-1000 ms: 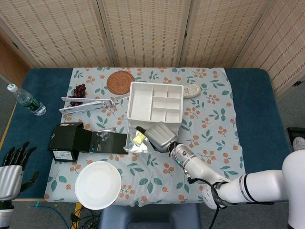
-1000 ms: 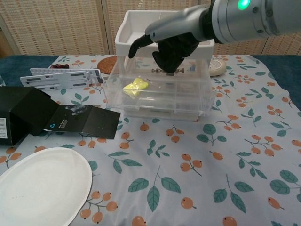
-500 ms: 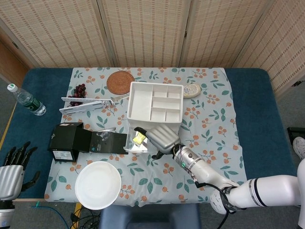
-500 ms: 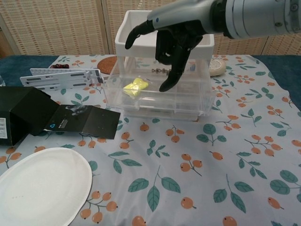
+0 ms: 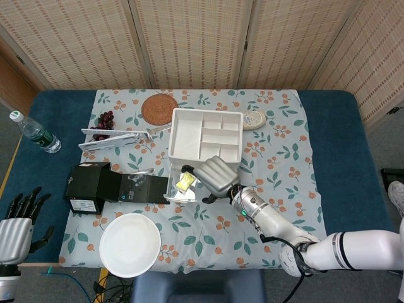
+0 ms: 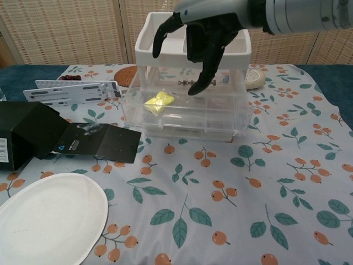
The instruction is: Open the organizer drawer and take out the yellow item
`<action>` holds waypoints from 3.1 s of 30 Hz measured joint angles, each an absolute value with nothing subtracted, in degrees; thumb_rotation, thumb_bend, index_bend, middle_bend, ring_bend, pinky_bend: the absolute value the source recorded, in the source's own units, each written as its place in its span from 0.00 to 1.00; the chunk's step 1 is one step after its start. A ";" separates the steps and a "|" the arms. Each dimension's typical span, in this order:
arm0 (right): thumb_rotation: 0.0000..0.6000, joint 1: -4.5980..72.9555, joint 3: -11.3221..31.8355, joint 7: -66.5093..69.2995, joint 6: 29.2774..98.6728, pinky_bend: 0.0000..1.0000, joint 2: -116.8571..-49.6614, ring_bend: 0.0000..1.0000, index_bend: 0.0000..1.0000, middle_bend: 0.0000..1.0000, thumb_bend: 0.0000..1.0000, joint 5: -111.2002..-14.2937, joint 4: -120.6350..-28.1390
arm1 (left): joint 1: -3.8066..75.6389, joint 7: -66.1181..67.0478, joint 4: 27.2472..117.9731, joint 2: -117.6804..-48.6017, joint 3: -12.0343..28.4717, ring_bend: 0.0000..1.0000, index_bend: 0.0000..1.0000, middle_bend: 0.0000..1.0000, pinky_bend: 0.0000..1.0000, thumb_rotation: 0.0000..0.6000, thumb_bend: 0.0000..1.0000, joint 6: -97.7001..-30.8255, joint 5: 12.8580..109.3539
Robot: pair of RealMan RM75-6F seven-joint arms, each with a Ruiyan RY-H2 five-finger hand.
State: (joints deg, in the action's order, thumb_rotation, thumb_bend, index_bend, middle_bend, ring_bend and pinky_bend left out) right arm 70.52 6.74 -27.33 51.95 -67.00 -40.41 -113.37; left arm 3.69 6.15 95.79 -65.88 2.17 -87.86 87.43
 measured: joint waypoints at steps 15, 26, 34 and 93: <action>1.00 76.54 3.13 -42.66 51.53 1.00 -73.43 1.00 0.32 1.00 0.19 -37.89 -105.23 | 3.10 5.59 95.34 -65.74 2.05 0.12 0.15 0.07 0.06 1.00 0.32 -88.32 87.02; 1.00 77.60 2.96 -45.58 51.93 1.00 -79.67 1.00 0.32 1.00 0.22 -38.97 -99.32 | 2.98 5.68 95.40 -65.66 2.14 0.12 0.15 0.07 0.06 1.00 0.32 -88.39 86.83; 1.00 78.37 3.49 -46.93 51.31 1.00 -81.95 1.00 0.32 1.00 0.24 -37.57 -96.80 | 2.74 5.64 95.37 -65.49 2.08 0.12 0.15 0.07 0.06 1.00 0.32 -88.50 86.64; 1.00 77.10 3.47 -49.84 52.70 1.00 -84.63 1.00 0.47 1.00 0.36 -37.47 -95.74 | 2.30 5.08 94.76 -65.38 2.18 0.12 0.15 0.07 0.06 1.00 0.32 -88.65 86.36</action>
